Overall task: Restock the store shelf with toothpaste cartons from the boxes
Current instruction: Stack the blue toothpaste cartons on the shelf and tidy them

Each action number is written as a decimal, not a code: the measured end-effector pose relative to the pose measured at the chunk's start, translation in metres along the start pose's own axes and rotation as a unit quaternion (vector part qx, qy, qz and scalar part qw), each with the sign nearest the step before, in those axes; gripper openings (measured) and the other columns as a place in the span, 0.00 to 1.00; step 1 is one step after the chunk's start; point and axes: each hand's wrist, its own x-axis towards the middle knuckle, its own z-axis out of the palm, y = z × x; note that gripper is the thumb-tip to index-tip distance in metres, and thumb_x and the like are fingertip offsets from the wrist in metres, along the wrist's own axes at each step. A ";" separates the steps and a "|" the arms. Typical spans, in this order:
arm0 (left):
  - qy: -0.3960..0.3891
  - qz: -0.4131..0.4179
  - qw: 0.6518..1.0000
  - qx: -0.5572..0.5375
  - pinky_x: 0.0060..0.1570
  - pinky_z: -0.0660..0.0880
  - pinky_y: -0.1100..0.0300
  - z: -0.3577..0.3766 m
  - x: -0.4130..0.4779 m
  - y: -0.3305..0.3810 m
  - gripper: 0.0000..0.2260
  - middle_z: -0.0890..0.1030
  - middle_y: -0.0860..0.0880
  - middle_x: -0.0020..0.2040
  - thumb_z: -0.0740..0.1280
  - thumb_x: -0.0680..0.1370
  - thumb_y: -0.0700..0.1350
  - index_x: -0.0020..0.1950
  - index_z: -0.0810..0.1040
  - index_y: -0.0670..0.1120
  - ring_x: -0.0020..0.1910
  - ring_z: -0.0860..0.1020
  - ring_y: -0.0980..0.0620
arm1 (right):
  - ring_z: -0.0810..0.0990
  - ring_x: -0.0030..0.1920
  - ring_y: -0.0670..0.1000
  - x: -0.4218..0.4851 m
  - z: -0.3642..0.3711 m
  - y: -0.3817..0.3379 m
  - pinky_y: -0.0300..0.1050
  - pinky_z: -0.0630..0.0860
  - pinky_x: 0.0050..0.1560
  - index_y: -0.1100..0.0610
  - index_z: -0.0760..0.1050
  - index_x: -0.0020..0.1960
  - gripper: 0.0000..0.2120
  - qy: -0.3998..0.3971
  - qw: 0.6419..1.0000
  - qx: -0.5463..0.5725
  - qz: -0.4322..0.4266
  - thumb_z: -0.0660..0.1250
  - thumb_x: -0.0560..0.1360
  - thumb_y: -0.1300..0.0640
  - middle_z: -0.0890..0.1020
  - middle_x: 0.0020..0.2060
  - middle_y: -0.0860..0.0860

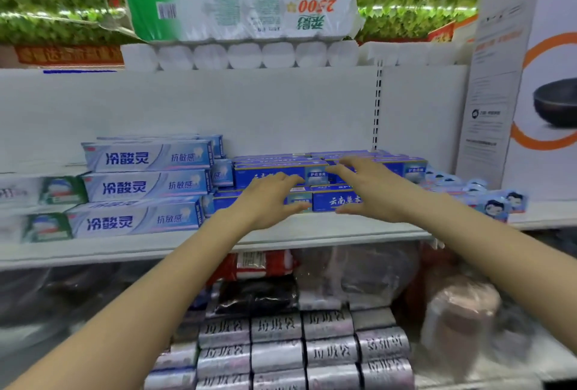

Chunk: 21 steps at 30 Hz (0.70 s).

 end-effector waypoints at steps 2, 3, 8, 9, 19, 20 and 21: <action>-0.003 0.022 0.999 0.036 0.67 0.66 0.48 -0.003 -0.018 0.001 0.29 0.70 0.48 0.71 0.62 0.77 0.63 0.75 0.62 0.52 0.69 0.69 0.47 | 0.60 0.73 0.57 -0.006 -0.011 -0.024 0.50 0.60 0.70 0.49 0.50 0.77 0.37 -0.009 1.000 -0.027 -0.014 0.63 0.76 0.40 0.55 0.76 0.54; -0.004 0.031 0.998 0.049 0.67 0.65 0.48 -0.006 -0.028 0.000 0.30 0.70 0.48 0.72 0.62 0.76 0.63 0.75 0.62 0.53 0.70 0.68 0.47 | 0.61 0.72 0.57 -0.009 -0.016 -0.035 0.50 0.60 0.69 0.50 0.50 0.77 0.37 -0.012 0.999 -0.038 -0.021 0.62 0.76 0.40 0.55 0.76 0.55; -0.001 0.031 0.997 0.065 0.68 0.65 0.49 -0.033 -0.076 -0.007 0.33 0.68 0.48 0.73 0.63 0.75 0.64 0.76 0.60 0.53 0.71 0.66 0.48 | 0.63 0.71 0.58 -0.028 -0.043 -0.079 0.51 0.61 0.68 0.51 0.47 0.78 0.38 -0.029 0.993 -0.101 -0.056 0.60 0.77 0.38 0.58 0.74 0.55; 0.001 0.025 0.997 0.070 0.67 0.66 0.50 -0.039 -0.087 -0.009 0.33 0.68 0.48 0.73 0.63 0.75 0.64 0.77 0.60 0.53 0.71 0.67 0.48 | 0.62 0.72 0.57 -0.031 -0.048 -0.086 0.51 0.60 0.69 0.51 0.46 0.78 0.38 -0.033 0.990 -0.118 -0.068 0.59 0.76 0.37 0.57 0.75 0.55; -0.071 -0.038 0.980 0.181 0.66 0.64 0.52 -0.071 -0.211 -0.013 0.32 0.69 0.47 0.71 0.62 0.76 0.64 0.76 0.61 0.51 0.69 0.69 0.44 | 0.67 0.69 0.58 -0.069 -0.070 -0.174 0.54 0.65 0.66 0.54 0.48 0.78 0.40 -0.024 0.982 -0.123 -0.143 0.59 0.75 0.35 0.62 0.72 0.56; -0.074 -0.044 0.979 0.185 0.66 0.64 0.52 -0.073 -0.224 -0.012 0.32 0.69 0.47 0.71 0.62 0.76 0.64 0.76 0.61 0.51 0.68 0.69 0.45 | 0.67 0.69 0.58 -0.073 -0.070 -0.183 0.54 0.65 0.66 0.54 0.48 0.78 0.40 -0.021 0.983 -0.113 -0.145 0.59 0.75 0.35 0.62 0.72 0.56; -0.073 -0.047 0.979 0.185 0.66 0.64 0.52 -0.075 -0.238 -0.012 0.32 0.69 0.47 0.71 0.61 0.76 0.65 0.75 0.61 0.51 0.68 0.69 0.45 | 0.67 0.69 0.59 -0.078 -0.068 -0.191 0.54 0.65 0.66 0.53 0.48 0.78 0.40 -0.019 0.983 -0.104 -0.148 0.59 0.75 0.35 0.62 0.72 0.56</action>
